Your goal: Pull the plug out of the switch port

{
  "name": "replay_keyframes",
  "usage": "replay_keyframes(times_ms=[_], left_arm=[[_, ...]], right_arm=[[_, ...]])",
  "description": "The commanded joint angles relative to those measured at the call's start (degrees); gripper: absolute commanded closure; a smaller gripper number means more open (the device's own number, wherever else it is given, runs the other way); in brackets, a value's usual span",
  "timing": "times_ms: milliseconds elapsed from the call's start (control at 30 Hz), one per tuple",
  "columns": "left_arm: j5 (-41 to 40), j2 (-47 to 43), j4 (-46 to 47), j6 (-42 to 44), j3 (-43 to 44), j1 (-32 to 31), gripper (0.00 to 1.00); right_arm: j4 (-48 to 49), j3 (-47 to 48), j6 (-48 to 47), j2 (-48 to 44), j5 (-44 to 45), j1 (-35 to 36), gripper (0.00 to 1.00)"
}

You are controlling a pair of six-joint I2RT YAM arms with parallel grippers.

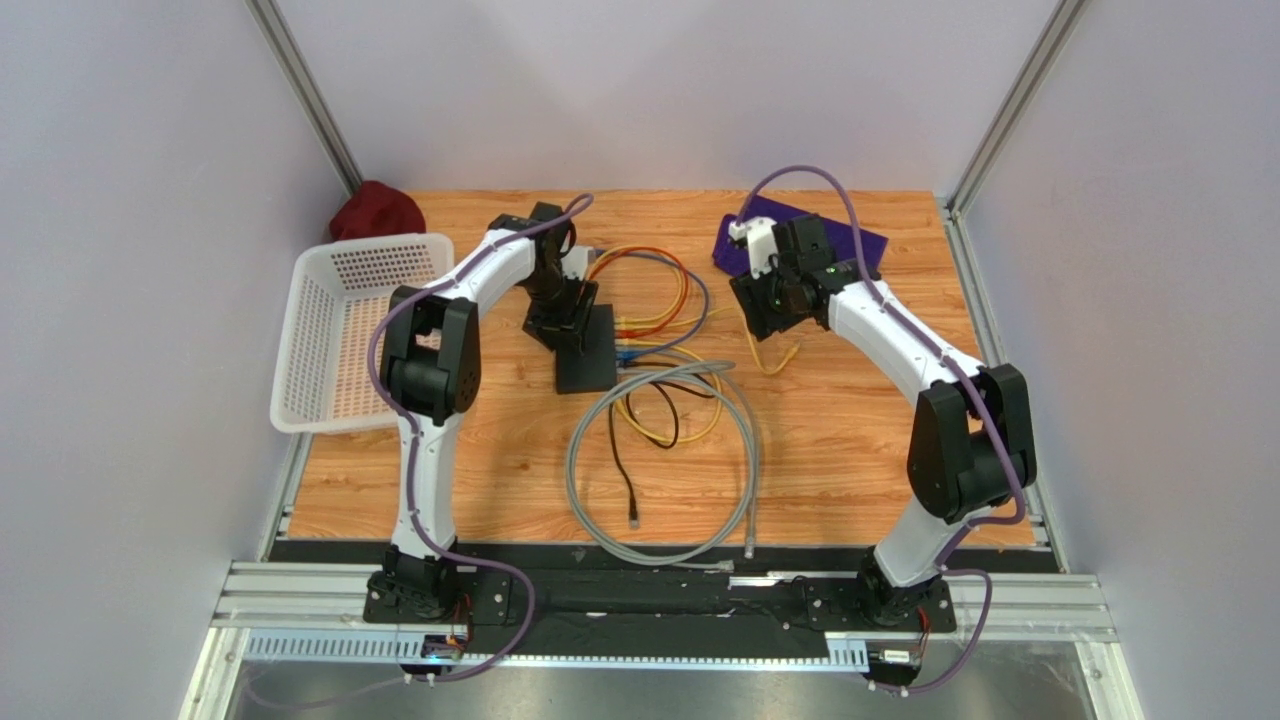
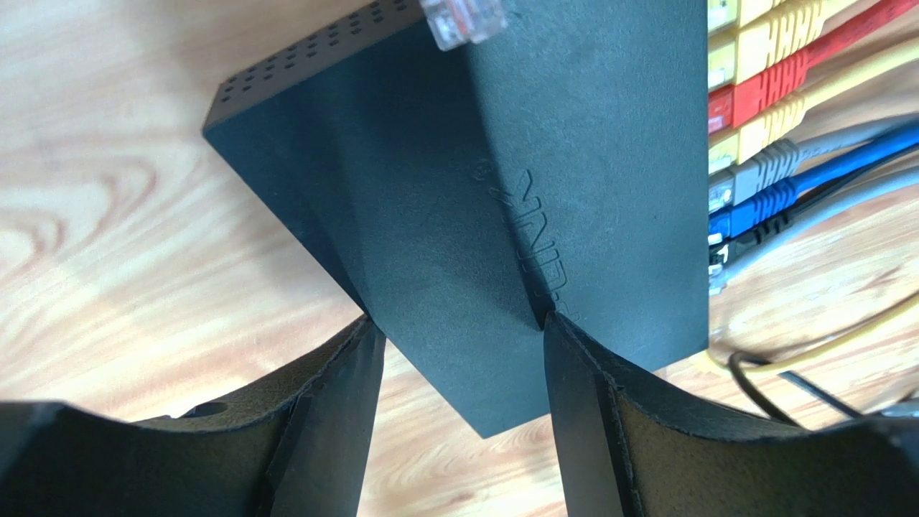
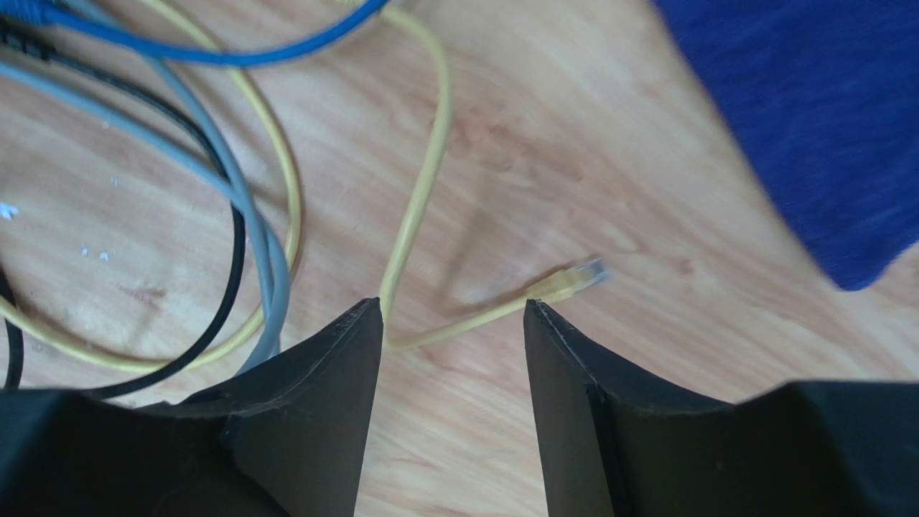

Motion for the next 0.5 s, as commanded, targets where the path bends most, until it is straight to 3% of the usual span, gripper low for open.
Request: replay_keyframes(times_ms=[0, 67, 133, 233, 333, 467], left_arm=[[2.32, -0.71, 1.04, 1.01, 4.04, -0.06, 0.34], [3.11, -4.84, 1.13, 1.89, 2.99, 1.61, 0.34], [9.33, -10.53, 2.53, 3.64, -0.42, 4.14, 0.33], [12.96, -17.74, 7.8, 6.88, -7.02, 6.09, 0.32], [11.99, -20.58, 10.79, 8.31, -10.37, 6.09, 0.32], [14.53, -19.27, 10.88, 5.33, -9.76, 6.18, 0.32]], right_arm=[[-0.71, 9.94, -2.46, 0.52, -1.92, -0.61, 0.45], [-2.38, 12.68, -2.2, 0.7, -2.97, -0.52, 0.44], [-6.15, 14.44, -3.85, -1.31, -4.02, -0.52, 0.43], [-15.37, 12.62, -12.95, -7.79, -13.84, -1.13, 0.35], [-25.74, 7.62, -21.4, -13.08, -22.21, -1.05, 0.25], [-30.95, 2.51, -24.41, -13.81, -23.36, -1.05, 0.25]])
